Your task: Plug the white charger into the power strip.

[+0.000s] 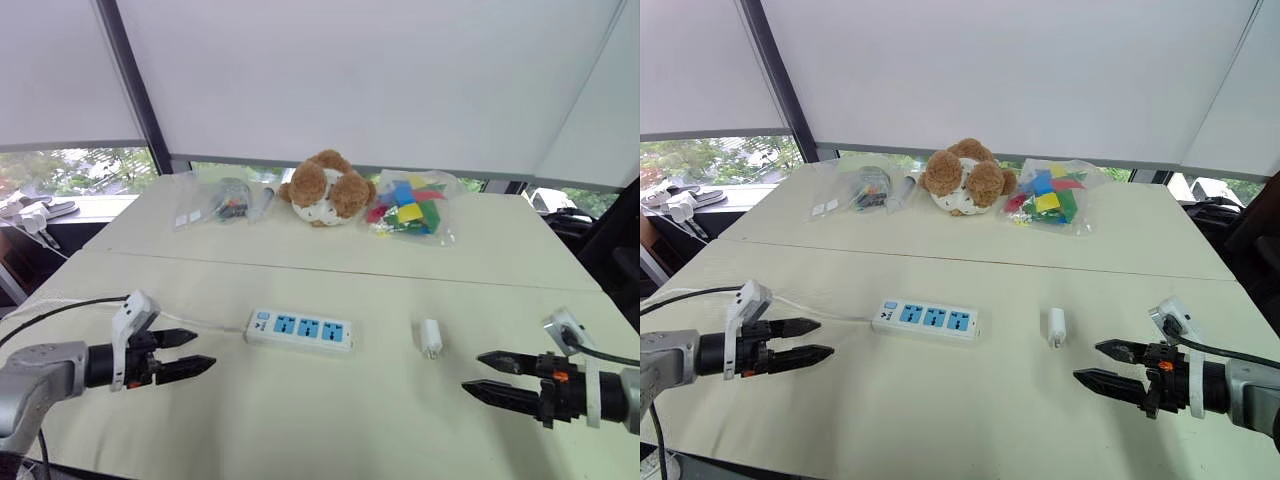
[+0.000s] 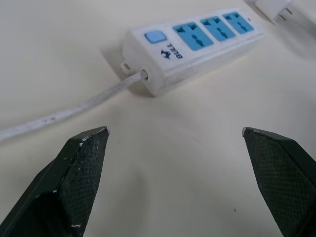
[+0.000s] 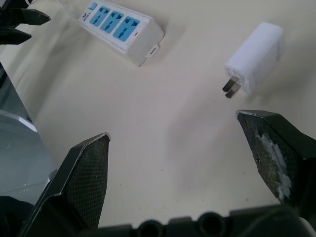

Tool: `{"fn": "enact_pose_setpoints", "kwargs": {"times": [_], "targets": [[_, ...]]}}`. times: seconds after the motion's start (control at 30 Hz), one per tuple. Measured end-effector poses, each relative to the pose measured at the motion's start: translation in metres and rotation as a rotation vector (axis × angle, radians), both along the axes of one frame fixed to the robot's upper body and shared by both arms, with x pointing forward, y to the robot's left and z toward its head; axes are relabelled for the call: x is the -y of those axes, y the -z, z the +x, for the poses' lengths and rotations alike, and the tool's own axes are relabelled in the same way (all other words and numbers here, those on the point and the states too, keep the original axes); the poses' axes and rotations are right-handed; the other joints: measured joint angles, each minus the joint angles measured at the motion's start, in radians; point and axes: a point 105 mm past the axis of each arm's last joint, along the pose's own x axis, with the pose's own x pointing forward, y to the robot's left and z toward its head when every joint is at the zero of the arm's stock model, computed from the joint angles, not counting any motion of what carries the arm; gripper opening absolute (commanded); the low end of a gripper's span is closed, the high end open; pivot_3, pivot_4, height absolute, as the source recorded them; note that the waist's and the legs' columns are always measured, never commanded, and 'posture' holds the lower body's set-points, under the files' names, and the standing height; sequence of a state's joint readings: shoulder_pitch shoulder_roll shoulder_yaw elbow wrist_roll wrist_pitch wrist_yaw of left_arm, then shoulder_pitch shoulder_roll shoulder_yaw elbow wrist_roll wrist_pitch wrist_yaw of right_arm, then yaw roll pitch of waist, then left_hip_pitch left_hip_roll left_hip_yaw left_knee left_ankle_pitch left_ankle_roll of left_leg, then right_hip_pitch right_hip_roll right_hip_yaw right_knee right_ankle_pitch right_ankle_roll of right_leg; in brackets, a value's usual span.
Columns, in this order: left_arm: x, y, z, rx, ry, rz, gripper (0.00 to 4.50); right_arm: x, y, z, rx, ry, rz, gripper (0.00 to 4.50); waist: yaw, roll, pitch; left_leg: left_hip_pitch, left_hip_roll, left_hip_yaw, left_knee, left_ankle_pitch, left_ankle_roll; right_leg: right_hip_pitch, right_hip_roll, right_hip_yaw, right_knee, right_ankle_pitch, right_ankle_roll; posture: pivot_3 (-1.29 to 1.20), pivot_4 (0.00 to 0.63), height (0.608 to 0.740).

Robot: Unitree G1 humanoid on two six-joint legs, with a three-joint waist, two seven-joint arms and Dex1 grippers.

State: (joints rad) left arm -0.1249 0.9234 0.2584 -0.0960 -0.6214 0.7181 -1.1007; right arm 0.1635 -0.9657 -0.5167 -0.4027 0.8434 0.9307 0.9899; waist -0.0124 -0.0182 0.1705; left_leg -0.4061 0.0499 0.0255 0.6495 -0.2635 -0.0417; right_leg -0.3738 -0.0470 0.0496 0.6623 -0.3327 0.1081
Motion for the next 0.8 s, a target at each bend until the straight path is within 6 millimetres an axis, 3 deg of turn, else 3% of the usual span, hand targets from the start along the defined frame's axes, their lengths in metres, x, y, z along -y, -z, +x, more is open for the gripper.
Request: {"fn": "enact_pose_setpoints", "kwargs": {"times": [0.8], "targets": [[-0.0078,-0.0049,0.0074,0.023,0.009,0.057,4.46,0.0077,-0.0025,-0.0022,0.014,0.018,-0.034,4.50,0.000,0.000,0.000,0.000,0.000,0.000,0.000,0.000,0.000,0.000,0.000,0.000,0.000,0.000,0.000,0.00,0.150,0.739]]}}
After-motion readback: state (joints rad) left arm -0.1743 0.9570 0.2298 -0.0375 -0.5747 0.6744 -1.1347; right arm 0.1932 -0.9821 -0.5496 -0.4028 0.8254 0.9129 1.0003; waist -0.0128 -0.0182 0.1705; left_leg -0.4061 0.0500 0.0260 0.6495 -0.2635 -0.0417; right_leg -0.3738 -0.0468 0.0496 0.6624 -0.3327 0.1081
